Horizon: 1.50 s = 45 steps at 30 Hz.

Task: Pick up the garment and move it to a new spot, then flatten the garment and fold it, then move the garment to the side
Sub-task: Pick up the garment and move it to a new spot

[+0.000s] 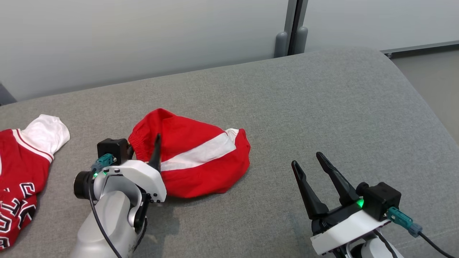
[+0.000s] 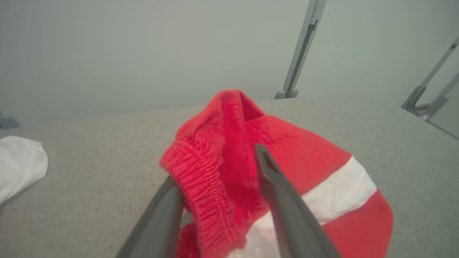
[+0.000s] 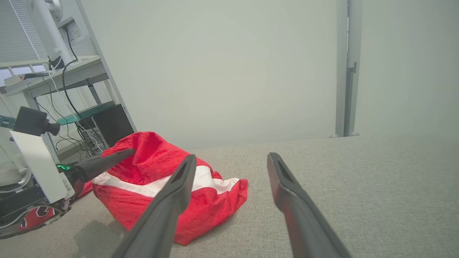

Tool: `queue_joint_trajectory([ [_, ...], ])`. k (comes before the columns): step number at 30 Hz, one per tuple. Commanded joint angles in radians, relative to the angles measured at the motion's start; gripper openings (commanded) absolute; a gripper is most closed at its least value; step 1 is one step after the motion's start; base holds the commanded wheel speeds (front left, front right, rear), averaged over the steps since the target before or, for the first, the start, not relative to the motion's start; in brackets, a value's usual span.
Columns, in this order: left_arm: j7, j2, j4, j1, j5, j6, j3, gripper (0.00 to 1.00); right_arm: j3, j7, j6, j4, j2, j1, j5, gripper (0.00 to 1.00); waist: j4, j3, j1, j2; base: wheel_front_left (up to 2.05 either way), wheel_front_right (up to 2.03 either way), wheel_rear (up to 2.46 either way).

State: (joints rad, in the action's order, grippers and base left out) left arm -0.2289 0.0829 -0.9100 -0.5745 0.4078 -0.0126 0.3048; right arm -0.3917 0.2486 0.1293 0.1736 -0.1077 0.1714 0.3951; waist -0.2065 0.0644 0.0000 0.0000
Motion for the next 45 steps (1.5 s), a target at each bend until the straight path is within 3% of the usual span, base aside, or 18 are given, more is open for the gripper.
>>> queue_joint_trajectory([
  [1,-0.015,0.024,0.030,0.001,0.009,-0.004,-0.035,1.00,-0.010,0.013,0.001,-0.027,-0.003,-0.006,-0.006,1.00,0.010,-0.012,0.0000,0.0000,0.00,0.00,0.00],
  [7,-0.031,0.021,0.123,0.071,0.021,-0.003,-0.066,1.00,0.006,0.013,0.001,-0.029,-0.004,-0.022,-0.020,1.00,0.041,-0.042,0.0000,0.0000,0.00,0.00,0.00],
  [12,-0.032,0.030,0.320,0.175,-0.003,0.012,-0.121,1.00,0.043,0.013,0.001,-0.032,-0.001,-0.041,-0.054,1.00,0.075,-0.067,0.0000,0.0000,0.00,0.00,0.00],
  [18,-0.033,0.022,0.462,0.313,-0.008,0.030,-0.179,1.00,0.075,0.013,0.001,-0.029,0.003,-0.066,-0.092,1.00,0.108,-0.098,0.0000,0.0000,0.00,0.00,0.00],
  [31,-0.033,-0.027,0.796,0.562,-0.094,0.049,-0.275,1.00,0.142,0.013,0.001,-0.073,0.011,-0.143,-0.122,1.00,0.134,-0.142,0.0000,0.0000,0.00,0.00,0.00],
  [40,-0.033,-0.032,0.895,0.680,-0.182,0.094,-0.276,1.00,0.158,0.013,0.001,-0.094,0.007,-0.186,-0.123,1.00,0.129,-0.155,0.0000,0.0000,0.00,0.00,0.00],
  [45,-0.033,-0.032,0.882,0.747,-0.167,0.117,-0.269,1.00,0.157,0.013,0.001,-0.098,0.004,-0.202,-0.126,1.00,0.124,-0.170,0.0000,0.0000,0.00,0.00,0.00],
])
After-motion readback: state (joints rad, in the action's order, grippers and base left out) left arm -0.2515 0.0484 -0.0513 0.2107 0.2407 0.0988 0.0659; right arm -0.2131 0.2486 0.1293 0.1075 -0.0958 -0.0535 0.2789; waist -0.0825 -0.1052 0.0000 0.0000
